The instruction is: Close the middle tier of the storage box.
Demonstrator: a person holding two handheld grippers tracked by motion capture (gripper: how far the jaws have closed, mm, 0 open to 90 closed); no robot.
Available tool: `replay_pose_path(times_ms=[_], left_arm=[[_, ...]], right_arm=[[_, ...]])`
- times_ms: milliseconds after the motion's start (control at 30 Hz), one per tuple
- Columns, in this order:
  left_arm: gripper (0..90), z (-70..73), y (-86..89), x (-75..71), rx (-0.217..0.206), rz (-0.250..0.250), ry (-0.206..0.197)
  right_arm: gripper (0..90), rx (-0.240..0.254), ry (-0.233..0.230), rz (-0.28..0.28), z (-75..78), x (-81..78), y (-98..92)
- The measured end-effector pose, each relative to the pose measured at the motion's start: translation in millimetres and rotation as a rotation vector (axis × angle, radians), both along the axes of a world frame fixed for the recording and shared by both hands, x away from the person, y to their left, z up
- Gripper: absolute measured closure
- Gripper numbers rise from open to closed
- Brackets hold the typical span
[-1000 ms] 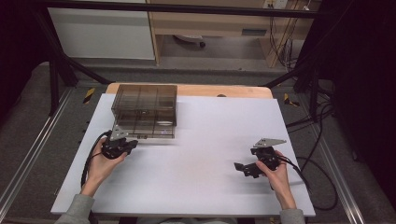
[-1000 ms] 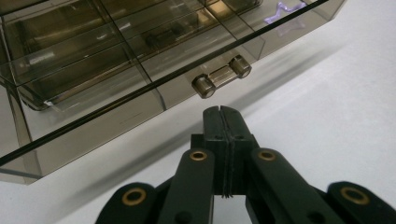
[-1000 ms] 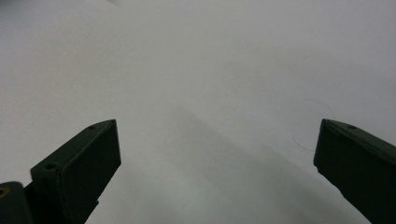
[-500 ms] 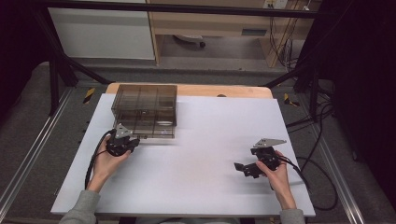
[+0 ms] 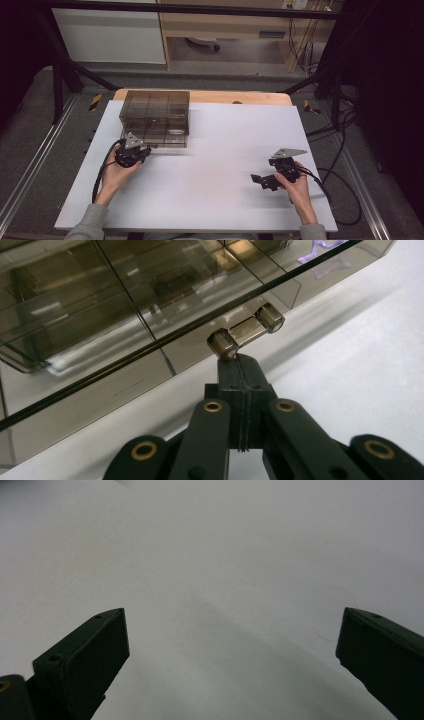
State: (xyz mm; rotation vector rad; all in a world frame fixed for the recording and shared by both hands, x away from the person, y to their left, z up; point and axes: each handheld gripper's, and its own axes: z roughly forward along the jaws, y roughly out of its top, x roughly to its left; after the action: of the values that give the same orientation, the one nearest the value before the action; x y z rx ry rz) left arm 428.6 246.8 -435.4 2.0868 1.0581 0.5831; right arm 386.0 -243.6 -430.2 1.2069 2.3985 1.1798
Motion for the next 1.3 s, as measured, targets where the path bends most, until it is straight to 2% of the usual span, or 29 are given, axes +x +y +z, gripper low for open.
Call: replay_pose_path(times_ms=[167,267,300,1300], left_arm=[[89.1,1.9,2.6,-1.1,0.005,0.014,-0.004],[89.1,1.7,4.2,0.5,-0.008,0.006,-0.011],[89.1,2.4,4.4,-0.7,-0.004,0.019,-0.004],[89.0,5.7,6.0,3.1,-0.009,0.015,-0.040]], right_arm=[[1.4,-0.001,0.003,-0.001,0.1,-0.2,0.1],[1.4,-0.002,0.003,-0.001,0.1,0.0,-0.1],[1.4,-0.003,0.000,0.000,0.0,0.1,-0.1],[1.3,-0.002,0.006,0.003,-0.3,-0.1,0.4]])
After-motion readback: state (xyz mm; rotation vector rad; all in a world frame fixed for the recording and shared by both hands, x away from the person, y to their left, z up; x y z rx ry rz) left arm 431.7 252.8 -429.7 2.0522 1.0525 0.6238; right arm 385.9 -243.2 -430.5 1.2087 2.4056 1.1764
